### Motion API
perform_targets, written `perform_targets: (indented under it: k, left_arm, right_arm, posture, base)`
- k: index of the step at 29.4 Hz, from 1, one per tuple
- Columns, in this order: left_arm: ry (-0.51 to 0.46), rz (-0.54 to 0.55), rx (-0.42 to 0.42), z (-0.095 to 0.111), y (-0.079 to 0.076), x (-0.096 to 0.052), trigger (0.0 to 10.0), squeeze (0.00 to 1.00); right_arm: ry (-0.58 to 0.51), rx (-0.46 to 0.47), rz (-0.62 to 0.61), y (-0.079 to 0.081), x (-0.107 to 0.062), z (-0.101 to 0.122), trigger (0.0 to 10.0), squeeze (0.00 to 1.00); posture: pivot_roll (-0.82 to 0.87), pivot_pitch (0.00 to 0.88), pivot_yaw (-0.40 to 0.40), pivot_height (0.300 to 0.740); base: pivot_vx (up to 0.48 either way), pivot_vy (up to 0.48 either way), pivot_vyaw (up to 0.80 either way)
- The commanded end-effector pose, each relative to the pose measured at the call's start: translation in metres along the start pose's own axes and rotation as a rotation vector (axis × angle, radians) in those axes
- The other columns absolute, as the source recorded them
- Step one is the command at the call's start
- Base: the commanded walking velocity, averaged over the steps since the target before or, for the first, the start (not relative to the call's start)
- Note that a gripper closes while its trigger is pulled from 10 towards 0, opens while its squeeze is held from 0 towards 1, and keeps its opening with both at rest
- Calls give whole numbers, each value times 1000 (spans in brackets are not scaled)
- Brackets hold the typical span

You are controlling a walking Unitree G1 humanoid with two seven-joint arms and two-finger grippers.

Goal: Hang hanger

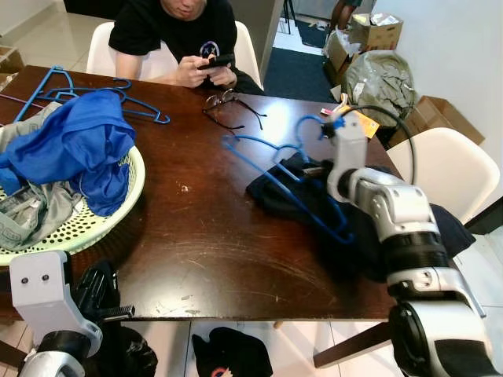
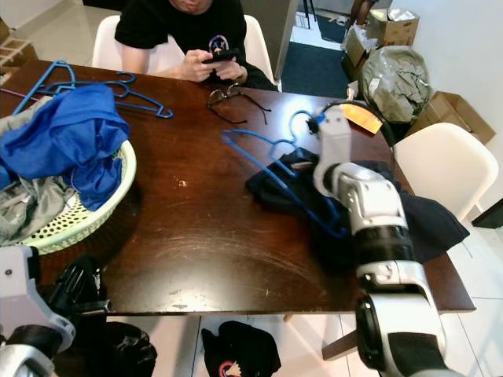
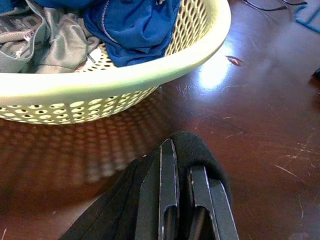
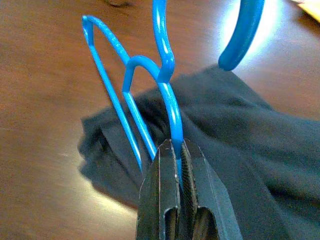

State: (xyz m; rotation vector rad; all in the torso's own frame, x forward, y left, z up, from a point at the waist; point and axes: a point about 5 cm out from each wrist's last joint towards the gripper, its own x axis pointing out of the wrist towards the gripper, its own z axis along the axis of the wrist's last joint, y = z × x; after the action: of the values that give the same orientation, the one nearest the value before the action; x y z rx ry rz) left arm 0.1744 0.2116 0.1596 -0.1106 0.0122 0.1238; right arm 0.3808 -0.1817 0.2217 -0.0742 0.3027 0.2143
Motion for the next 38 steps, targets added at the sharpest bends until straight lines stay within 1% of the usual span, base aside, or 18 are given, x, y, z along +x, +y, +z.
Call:
perform_targets:
  k: [1,2,7,10,13,15,16,17,19,21,23,24,25,27,30,33,35,38]
  left_arm:
    - [-22,-31,8,2,-3,1,10000,0]
    - [-23,-33,8,2,-3,2,10000,0]
    - [-22,-39,7,2,-4,3,10000,0]
    - [-22,-39,7,2,-4,3,10000,0]
    - [-22,-43,6,1,-4,4,10000,0]
    - [-22,-43,6,1,-4,4,10000,0]
    - [-23,-44,5,1,-4,4,10000,0]
    - [-23,-44,5,1,-4,4,10000,0]
    - [-22,-45,5,1,-4,4,10000,0]
    - [-23,-47,2,1,-6,4,10000,0]
    - [-23,-48,2,1,-6,4,10000,0]
    - [-23,-49,1,1,-6,4,10000,0]
    - [-23,-49,1,1,-6,4,10000,0]
    - [-23,-48,0,0,-6,4,10000,0]
    - [-23,-49,-1,0,-7,4,10000,0]
    - [-23,-49,-2,0,-7,4,10000,0]
    - [-23,-49,-2,0,-7,4,10000,0]
    - [-23,-49,-2,0,-7,4,10000,0]
  right_arm:
    - [26,-7,-41,-4,-5,-7,0,0]
    - [32,-7,-41,-3,-6,-9,0,0]
    - [71,16,43,19,-7,-25,0,0]
    - [81,14,51,22,-8,-28,0,0]
    - [100,15,110,42,-9,-41,0,0]
    - [100,15,110,42,-9,-41,0,0]
    - [99,17,135,49,-10,-44,0,0]
    - [99,17,135,49,-10,-44,0,0]
    - [98,20,153,55,-11,-46,0,0]
    - [95,27,217,66,-14,-48,0,0]
    - [95,30,232,68,-15,-48,0,0]
    - [101,32,253,69,-16,-48,1765,0]
    - [106,33,264,70,-16,-48,10000,0]
    - [105,38,289,71,-17,-47,10000,0]
    - [92,54,377,75,-21,-44,10000,0]
    - [90,57,411,77,-22,-43,10000,0]
    - [81,59,479,78,-26,-39,10000,0]
    - [78,60,498,79,-28,-37,10000,0]
  posture:
    - [179,88,-123,735]
    - [179,88,-123,735]
    - [173,89,-117,735]
    - [173,89,-117,735]
    - [171,89,-116,735]
    - [171,89,-116,735]
    - [172,88,-117,735]
    - [172,88,-117,735]
    - [173,86,-116,735]
    - [172,83,-118,735]
    - [172,83,-118,735]
    - [172,81,-120,735]
    - [172,81,-120,735]
    - [172,78,-123,735]
    - [174,77,-124,735]
    - [174,77,-124,735]
    - [174,74,-125,735]
    - [173,74,-126,735]
  base:
    - [0,0,0]
    - [0,0,0]
    - [0,0,0]
    - [0,0,0]
    - [0,0,0]
    - [0,0,0]
    - [0,0,0]
    - [0,0,0]
    - [0,0,0]
    - [0,0,0]
    - [0,0,0]
    - [0,0,0]
    - [0,0,0]
    - [0,0,0]
    - [0,0,0]
    - [0,0,0]
    - [0,0,0]
    - [0,0,0]
